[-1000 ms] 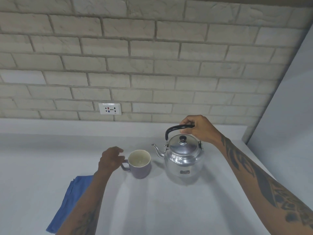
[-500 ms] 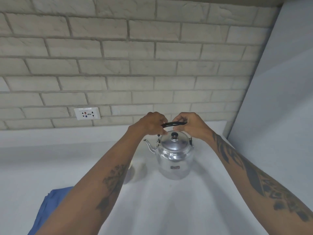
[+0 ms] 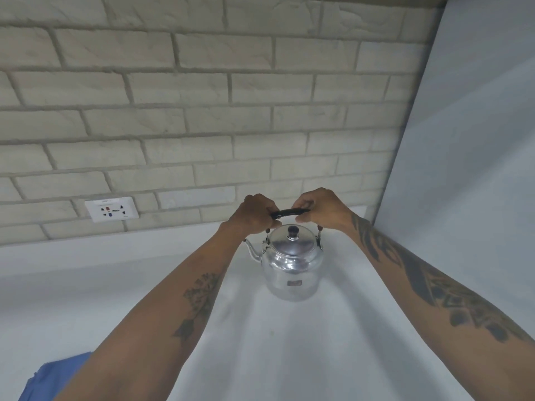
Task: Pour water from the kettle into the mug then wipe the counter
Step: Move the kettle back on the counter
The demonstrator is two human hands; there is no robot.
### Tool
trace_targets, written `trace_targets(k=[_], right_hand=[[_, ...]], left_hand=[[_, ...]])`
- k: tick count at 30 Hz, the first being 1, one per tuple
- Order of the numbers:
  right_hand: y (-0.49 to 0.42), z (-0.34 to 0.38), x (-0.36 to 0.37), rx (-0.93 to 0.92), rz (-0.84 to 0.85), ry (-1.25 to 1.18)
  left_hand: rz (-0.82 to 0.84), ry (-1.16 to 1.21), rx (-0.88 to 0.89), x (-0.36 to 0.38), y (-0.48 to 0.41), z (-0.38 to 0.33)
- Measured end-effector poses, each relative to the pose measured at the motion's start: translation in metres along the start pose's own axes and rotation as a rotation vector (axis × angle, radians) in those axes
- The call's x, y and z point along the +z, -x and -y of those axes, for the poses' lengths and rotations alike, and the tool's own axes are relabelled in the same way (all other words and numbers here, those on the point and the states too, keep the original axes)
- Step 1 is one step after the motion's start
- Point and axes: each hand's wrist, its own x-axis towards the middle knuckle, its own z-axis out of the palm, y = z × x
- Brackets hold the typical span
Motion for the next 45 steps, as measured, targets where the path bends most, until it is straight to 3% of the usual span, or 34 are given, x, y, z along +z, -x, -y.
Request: trace_targets(k=[15, 37, 45], right_hand=[[-0.053, -0.047, 0.036, -0.013, 0.007, 0.083], [-0.076, -0.056, 0.06, -0.044, 0.005, 0.113], [-0.073, -0.054, 0.061, -0.031, 0.027, 0.136]], left_hand=[[-0.076, 0.012, -0.104, 0.045, -0.042, 0.033], [-0.06, -0.118, -0.159, 0.054, -0.064, 0.055], [-0.079, 0.015, -0.186, 0.053, -0.057, 0.058]])
